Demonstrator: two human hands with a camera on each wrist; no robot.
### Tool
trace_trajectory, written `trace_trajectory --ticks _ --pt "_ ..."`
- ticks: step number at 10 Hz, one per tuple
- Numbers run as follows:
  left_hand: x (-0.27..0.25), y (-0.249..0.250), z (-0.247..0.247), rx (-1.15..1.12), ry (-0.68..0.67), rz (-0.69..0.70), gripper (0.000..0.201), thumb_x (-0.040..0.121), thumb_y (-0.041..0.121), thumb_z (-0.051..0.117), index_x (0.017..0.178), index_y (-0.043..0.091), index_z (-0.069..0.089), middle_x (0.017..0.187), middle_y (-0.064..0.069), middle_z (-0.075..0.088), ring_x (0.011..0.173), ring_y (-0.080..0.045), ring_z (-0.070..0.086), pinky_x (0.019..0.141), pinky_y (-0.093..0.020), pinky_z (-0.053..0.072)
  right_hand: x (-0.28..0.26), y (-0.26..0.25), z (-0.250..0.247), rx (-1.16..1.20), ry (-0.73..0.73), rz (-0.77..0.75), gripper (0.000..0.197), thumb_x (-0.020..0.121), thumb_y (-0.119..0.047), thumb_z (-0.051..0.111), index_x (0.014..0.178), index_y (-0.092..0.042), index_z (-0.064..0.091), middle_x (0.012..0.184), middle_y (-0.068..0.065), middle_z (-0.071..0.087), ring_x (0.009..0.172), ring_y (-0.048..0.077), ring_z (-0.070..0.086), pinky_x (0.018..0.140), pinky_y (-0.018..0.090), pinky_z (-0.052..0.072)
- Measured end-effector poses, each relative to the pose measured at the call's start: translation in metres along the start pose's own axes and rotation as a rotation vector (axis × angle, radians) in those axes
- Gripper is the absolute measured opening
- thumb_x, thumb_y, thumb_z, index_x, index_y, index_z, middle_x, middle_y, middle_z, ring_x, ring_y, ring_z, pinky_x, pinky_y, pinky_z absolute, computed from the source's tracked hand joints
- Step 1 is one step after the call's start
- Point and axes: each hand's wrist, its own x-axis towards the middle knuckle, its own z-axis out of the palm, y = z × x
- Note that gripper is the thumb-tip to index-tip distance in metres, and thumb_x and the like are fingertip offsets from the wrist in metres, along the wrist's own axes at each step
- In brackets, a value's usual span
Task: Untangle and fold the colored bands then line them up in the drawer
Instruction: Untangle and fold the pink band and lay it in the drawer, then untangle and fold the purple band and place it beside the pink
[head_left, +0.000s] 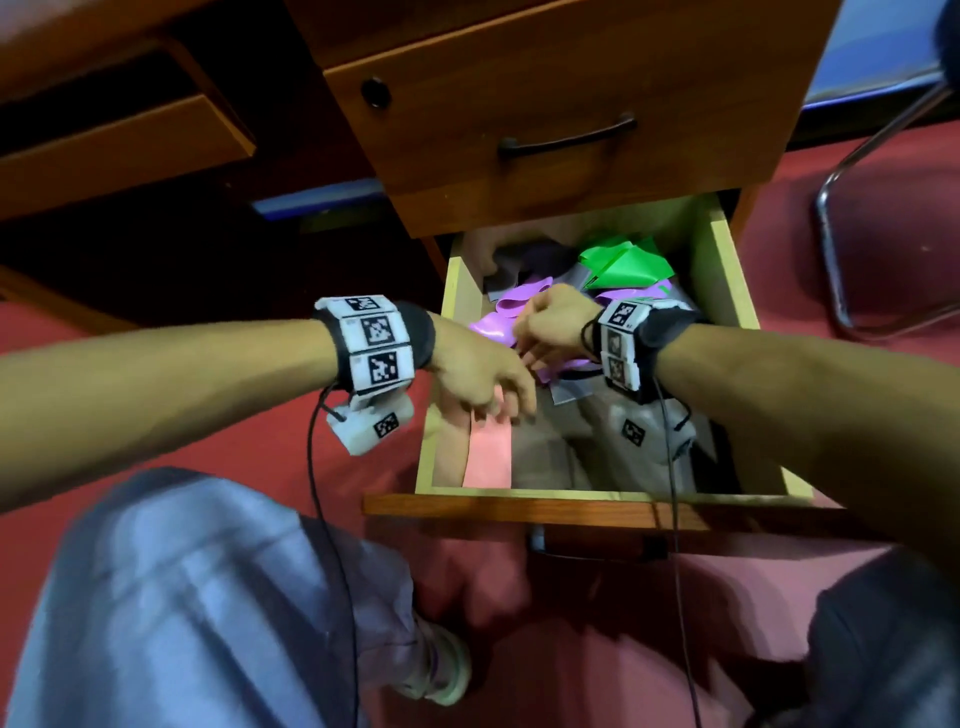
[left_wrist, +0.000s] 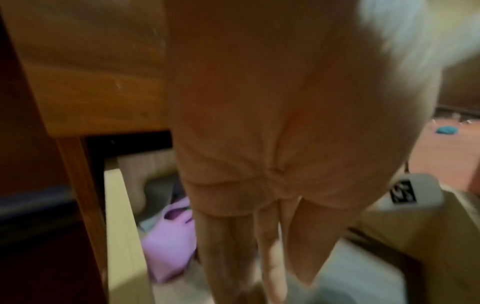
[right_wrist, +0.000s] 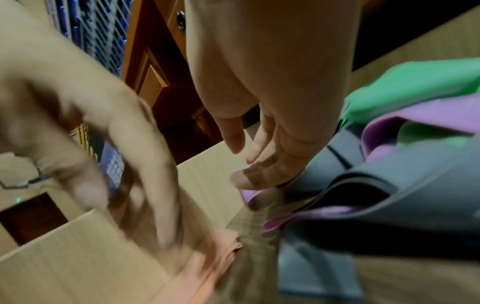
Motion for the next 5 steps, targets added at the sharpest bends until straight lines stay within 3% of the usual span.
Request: trace_trajectory --ticks 1,2,3,4,5 --pt "-0.047 0.039 -0.018 0.121 0.194 -0.09 0.041 0.094 0.007 0.051 0.133 0.017 0.059 0.111 0.0 0.064 0.095 -0.023 0.06 0.066 -0.012 0.046 0.003 0.001 -0.024 -0.35 0.182 -0.204 0.011 0.082 -0.009 0.063 0.087 -0.01 0.072 0.084 0.011 0.073 0.08 0.028 0.069 0.073 0.032 0.055" --pt "-0.058 0.032 -0.02 0.054 0.516 -0.106 0.027 0.1 0.015 0.056 0.125 0.014 0.065 0.113 -0.005 0.066 0.099 -0.023 0.062 0.063 -0.018 0.04 0.007 0.009 -0.033 -0.692 0.133 -0.29 0.022 0.084 -0.019 0.07 0.106 -0.017 0.075 0.116 0.007 0.068 0.107 0.023 0.064 0.091 0.028 0.049" --pt "-0.057 0.018 -0.011 -0.077 0.637 -0.185 0.019 0.096 0.01 0.056 0.108 0.013 0.071 0.108 -0.006 0.071 0.098 -0.023 0.067 0.073 -0.024 0.05 0.005 0.015 -0.022 -0.935 -0.06 -0.371 0.034 0.086 -0.016 0.068 0.119 -0.019 0.073 0.147 0.013 0.048 0.142 0.026 0.039 0.107 0.029 0.039" --pt "-0.057 0.016 -0.009 -0.055 0.688 -0.213 0.019 0.093 0.01 0.057 0.104 0.017 0.071 0.109 -0.007 0.069 0.101 -0.03 0.067 0.084 -0.035 0.057 0.01 0.011 -0.005 -0.986 -0.153 -0.439 0.043 0.086 -0.015 0.065 0.128 -0.026 0.068 0.159 0.017 0.035 0.154 0.021 0.014 0.115 0.031 0.031" --pt "-0.057 0.015 -0.012 -0.001 0.705 -0.239 0.025 0.095 0.013 0.058 0.114 0.023 0.07 0.116 -0.009 0.065 0.104 -0.034 0.066 0.085 -0.038 0.056 0.019 0.002 0.014 -1.082 -0.169 -0.373 0.048 0.087 -0.022 0.062 0.135 -0.032 0.062 0.16 0.018 0.029 0.146 0.034 0.034 0.113 0.035 0.037"
